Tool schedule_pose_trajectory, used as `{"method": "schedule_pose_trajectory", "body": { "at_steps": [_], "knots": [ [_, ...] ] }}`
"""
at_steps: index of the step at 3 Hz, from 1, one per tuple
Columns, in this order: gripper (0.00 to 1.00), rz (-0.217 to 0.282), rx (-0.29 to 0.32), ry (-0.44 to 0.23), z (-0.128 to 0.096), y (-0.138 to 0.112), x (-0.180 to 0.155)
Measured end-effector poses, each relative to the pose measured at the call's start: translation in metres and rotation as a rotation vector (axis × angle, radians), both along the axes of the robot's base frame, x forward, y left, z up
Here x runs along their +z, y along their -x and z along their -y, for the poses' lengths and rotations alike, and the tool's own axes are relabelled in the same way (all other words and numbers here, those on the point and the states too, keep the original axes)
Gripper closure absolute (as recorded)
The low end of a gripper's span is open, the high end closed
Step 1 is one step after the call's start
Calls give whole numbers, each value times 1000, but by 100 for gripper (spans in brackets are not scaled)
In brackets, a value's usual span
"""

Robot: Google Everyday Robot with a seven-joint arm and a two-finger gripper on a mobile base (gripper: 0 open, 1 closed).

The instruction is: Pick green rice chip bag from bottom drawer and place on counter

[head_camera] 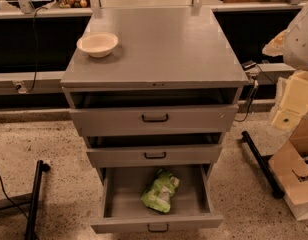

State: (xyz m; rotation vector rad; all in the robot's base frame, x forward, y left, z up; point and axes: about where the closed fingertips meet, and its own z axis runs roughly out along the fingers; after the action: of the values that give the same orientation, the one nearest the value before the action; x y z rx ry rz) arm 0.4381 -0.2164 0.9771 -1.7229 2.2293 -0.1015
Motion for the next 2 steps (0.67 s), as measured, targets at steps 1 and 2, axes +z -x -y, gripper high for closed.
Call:
{"method": "schedule_pose_trajectory", "body": {
  "at_steps": [1, 2],
  "knots": [
    [0, 8, 1, 1, 0, 2, 2],
    [0, -50, 115, -4, -23, 7, -34]
  ]
}}
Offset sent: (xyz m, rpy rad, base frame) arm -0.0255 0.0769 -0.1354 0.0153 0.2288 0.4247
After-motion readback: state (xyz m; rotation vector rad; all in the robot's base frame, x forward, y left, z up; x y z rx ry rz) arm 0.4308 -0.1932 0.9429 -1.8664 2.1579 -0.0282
